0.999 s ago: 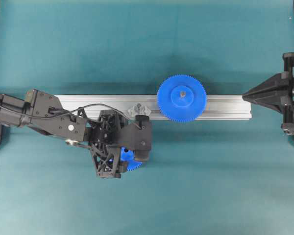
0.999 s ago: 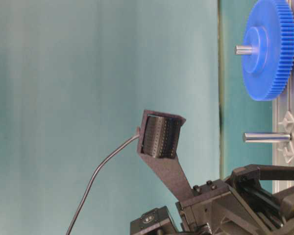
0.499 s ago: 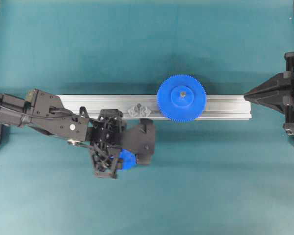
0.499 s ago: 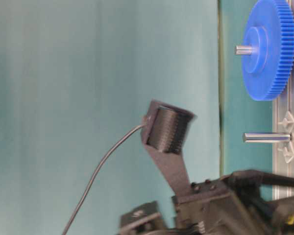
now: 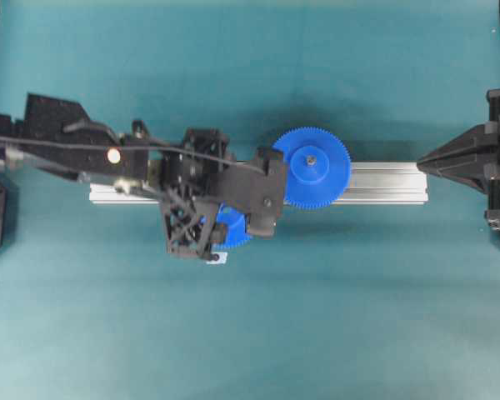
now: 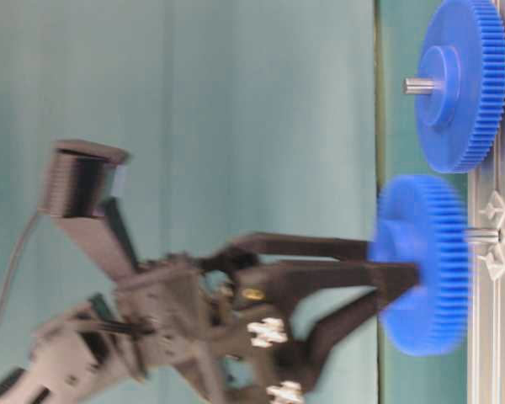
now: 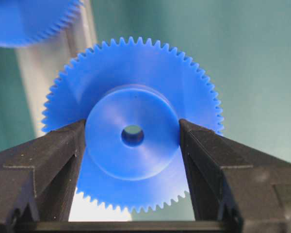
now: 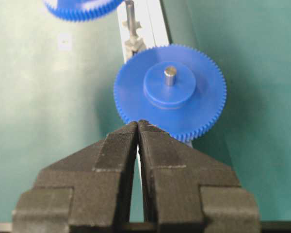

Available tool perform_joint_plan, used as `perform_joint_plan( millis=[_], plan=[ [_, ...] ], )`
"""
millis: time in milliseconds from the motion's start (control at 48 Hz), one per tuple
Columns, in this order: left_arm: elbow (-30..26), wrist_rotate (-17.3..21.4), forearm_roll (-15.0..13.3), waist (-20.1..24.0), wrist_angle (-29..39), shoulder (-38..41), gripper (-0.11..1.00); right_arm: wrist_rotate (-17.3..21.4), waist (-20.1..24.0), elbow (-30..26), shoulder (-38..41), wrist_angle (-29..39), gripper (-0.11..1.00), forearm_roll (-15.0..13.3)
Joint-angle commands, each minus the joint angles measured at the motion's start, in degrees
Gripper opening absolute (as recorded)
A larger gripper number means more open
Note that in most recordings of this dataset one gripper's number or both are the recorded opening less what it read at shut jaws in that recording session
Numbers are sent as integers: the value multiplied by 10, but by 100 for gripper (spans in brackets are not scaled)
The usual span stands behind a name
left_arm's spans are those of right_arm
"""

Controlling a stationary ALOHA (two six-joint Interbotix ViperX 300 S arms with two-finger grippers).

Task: Find the location of the shaft and insert the small gear.
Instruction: 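Lift the gear and carry it over the empty shaft on the rail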

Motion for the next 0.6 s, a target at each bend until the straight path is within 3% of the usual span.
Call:
perform_joint_plan(
  millis=[0,271,583],
  plan=[
    [-24,14,3,14,3,-18,65,6,-2,-4,0,-3,12,0],
    [-33,44,3,38,2,4,65,6,-1,5,-18,-2,12,1],
    [-30,47,3,41,-8,35,65,6,-2,7,-23,11,12,1]
  ],
)
